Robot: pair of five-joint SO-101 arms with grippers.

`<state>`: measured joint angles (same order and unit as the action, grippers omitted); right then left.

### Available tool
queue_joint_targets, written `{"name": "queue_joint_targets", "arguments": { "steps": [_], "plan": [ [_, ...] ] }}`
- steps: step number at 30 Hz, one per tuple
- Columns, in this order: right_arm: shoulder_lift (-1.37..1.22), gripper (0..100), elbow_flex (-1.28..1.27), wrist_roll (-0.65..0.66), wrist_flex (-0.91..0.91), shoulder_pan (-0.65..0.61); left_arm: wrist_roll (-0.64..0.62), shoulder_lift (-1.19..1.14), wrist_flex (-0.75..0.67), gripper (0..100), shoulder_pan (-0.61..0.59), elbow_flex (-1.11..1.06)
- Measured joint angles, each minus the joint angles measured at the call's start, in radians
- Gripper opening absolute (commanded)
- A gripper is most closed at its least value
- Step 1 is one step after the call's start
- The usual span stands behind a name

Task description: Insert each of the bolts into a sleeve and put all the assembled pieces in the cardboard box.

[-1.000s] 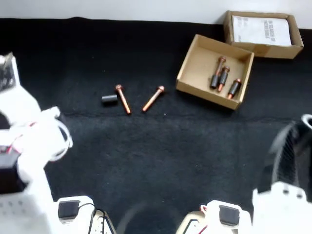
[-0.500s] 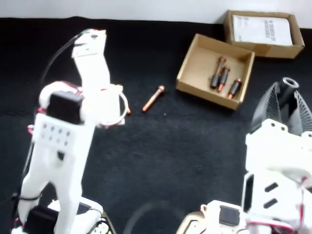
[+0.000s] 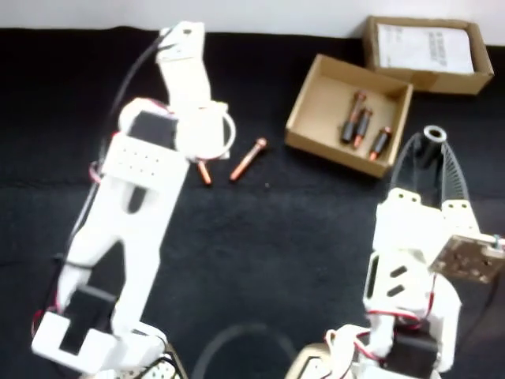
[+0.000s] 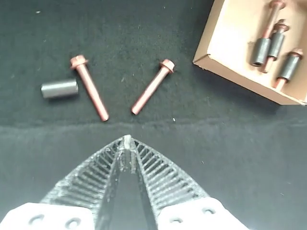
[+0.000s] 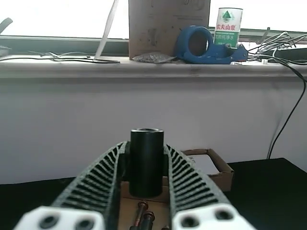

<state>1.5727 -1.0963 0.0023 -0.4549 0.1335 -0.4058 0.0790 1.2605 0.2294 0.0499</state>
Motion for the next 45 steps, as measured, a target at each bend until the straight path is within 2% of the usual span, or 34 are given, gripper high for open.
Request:
{"name": "queue_joint_targets", "arguments": {
  "steps": [10, 15, 19, 22, 26, 29, 34, 38, 45],
  "plan": [
    [0.002, 0.7, -0.275, 0.0, 0.305, 0.115, 0.008, -0.259, -0.236, 1, -0.002, -0.002],
    [0.002, 0.7, -0.364, 0.0, 0.342, 0.118, 0.008, -0.364, -0.391, 1, 0.002, -0.002],
    [0.002, 0.7, -0.414, 0.0, 0.342, 0.12, 0.117, -0.44, -0.453, 1, 0.034, -0.002],
    [0.002, 0.7, -0.425, 0.0, 0.342, 0.12, 0.226, -0.491, -0.463, 1, 0.075, -0.002],
    [0.002, 0.7, -0.427, 0.0, 0.342, 0.126, 0.299, -0.557, -0.476, 1, 0.1, 0.031],
    [0.002, 0.7, -0.427, 0.0, 0.342, 0.13, 0.35, -0.629, -0.476, 7, 0.097, 0.106],
    [0.002, 0.7, -0.427, 0.0, 0.342, 0.149, 0.367, -0.763, -0.476, 16, 0.095, 0.258],
    [0.002, 0.7, -0.427, 0.0, 0.342, 0.166, 0.367, -0.838, -0.468, 16, 0.087, 0.351],
    [0.002, 0.7, -0.428, 0.0, 0.342, 0.184, 0.367, -0.931, -0.308, 16, 0.083, 0.505]
  ]
}}
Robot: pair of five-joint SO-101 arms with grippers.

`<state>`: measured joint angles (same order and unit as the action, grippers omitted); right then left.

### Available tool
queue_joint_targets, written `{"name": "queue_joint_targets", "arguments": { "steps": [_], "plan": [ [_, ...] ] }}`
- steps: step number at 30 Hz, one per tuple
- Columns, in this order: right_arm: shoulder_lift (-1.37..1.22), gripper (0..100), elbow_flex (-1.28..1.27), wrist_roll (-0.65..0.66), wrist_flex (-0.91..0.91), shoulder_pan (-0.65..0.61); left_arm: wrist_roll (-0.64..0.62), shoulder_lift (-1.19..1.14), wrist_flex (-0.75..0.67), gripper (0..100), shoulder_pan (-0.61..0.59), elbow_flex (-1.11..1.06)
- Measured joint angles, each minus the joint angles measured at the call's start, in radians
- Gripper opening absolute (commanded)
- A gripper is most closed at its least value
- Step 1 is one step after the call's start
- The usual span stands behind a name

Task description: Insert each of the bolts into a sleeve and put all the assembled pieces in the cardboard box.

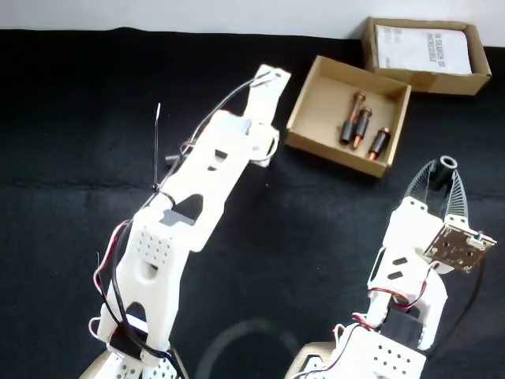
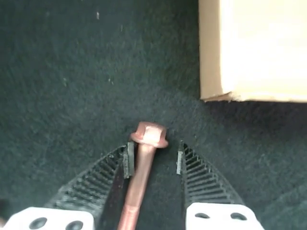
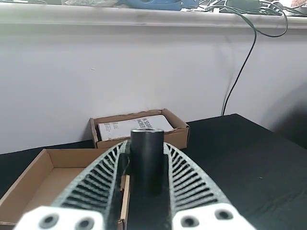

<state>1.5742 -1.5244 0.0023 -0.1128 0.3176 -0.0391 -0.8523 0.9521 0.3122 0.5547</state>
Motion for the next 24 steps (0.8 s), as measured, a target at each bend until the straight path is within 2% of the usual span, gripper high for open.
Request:
{"name": "queue_joint_targets", "arguments": {
  "steps": [6, 12, 16, 24],
  "plan": [
    [0.003, 0.7, -0.041, 0.0, 0.005, 0.0, 0.0, -0.041, 0.135, 16, -0.002, 0.1],
    [0.003, 0.7, -0.044, 0.0, 0.006, 0.0, 0.005, -0.043, 0.333, 16, -0.002, 0.247],
    [0.003, 0.7, -0.044, 0.0, 0.006, 0.0, 0.078, -0.049, 0.44, 16, -0.002, 0.368],
    [0.003, 0.7, -0.046, 0.0, 0.006, 0.0, 0.118, -0.083, 0.471, 16, 0.0, 0.407]
  ]
}}
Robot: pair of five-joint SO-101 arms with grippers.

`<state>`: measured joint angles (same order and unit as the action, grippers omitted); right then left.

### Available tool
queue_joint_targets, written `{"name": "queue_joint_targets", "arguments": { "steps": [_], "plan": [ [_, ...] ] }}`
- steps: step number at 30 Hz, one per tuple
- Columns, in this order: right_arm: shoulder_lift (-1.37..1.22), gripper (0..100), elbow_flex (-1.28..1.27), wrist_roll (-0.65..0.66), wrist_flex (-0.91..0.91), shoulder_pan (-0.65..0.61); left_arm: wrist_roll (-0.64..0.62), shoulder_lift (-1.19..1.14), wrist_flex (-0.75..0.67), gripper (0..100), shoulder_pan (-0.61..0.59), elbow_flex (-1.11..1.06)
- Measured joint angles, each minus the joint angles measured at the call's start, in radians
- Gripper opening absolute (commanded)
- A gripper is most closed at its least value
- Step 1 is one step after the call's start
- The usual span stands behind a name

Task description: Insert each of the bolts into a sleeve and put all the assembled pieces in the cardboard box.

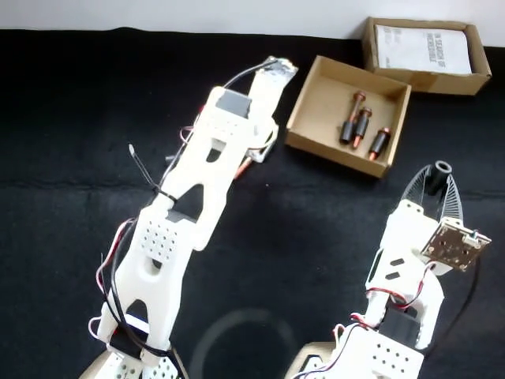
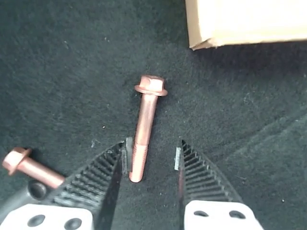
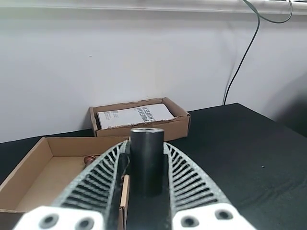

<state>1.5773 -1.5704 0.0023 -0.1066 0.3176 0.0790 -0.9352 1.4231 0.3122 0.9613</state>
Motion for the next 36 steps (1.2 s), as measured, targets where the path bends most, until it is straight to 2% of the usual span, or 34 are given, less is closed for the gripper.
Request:
{"name": "queue_joint_targets", "arguments": {
  "steps": [6, 16, 18, 21, 32, 36],
  "plan": [
    [0.0, 0.7, 0.0, 0.0, 0.0, 0.0, 0.044, -0.078, -0.054, 16, 0.0, 0.0],
    [0.0, 0.7, 0.0, 0.0, 0.0, 0.0, 0.046, -0.098, -0.161, 16, -0.002, 0.0],
    [0.0, 0.7, 0.0, 0.0, 0.0, 0.0, 0.046, -0.107, -0.163, 15, -0.002, 0.0],
    [0.0, 0.7, 0.0, 0.0, 0.0, 0.0, 0.046, -0.135, -0.163, 1, -0.005, 0.006],
    [0.0, 0.7, -0.005, 0.0, 0.0, 0.0, 0.048, -0.149, -0.12, 1, -0.005, 0.021],
    [0.002, 0.7, -0.052, 0.0, 0.0, -0.003, 0.048, -0.158, -0.074, 1, -0.006, 0.101]
  ]
}}
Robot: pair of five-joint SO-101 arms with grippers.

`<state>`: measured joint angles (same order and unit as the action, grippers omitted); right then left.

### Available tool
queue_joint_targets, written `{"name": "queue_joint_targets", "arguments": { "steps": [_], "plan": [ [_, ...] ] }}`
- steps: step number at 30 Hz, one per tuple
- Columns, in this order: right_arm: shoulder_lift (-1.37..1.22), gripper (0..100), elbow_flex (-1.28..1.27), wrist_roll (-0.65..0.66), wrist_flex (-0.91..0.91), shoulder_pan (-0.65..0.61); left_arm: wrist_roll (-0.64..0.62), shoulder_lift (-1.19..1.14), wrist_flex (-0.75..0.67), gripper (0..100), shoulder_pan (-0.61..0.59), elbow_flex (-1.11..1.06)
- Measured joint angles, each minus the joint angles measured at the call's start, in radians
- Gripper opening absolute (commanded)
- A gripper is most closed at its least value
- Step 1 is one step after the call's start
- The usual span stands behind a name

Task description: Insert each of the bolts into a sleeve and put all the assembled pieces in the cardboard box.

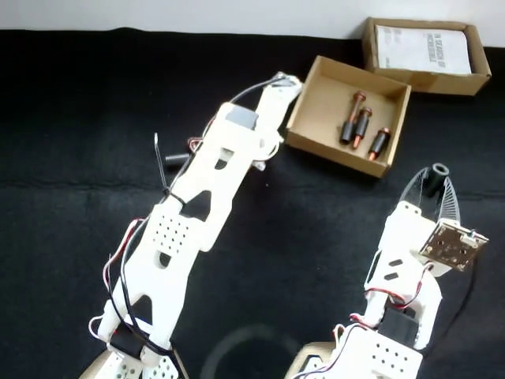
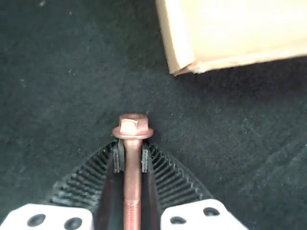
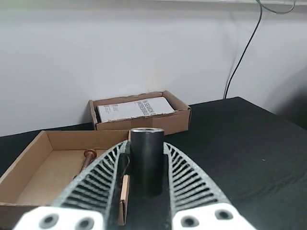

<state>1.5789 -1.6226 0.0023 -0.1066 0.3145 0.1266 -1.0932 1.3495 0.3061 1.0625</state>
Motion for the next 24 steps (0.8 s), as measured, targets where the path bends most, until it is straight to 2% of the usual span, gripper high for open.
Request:
{"name": "queue_joint_targets", "arguments": {
  "steps": [4, 11, 16, 24],
  "plan": [
    [0.0, 0.7, -0.052, 0.0, 0.0, -0.049, 0.0, -0.009, 0.035, 1, -0.018, 0.164],
    [0.002, 0.7, -0.055, 0.0, 0.0, -0.218, 0.0, -0.014, 0.084, 1, -0.011, 0.529],
    [0.002, 0.7, -0.055, 0.0, 0.0, -0.325, -0.006, 0.028, 0.129, 1, -0.003, 0.551],
    [0.002, 0.7, -0.055, 0.0, 0.0, -0.479, -0.164, 0.21, 0.181, 1, 0.0, 0.551]
  ]
}}
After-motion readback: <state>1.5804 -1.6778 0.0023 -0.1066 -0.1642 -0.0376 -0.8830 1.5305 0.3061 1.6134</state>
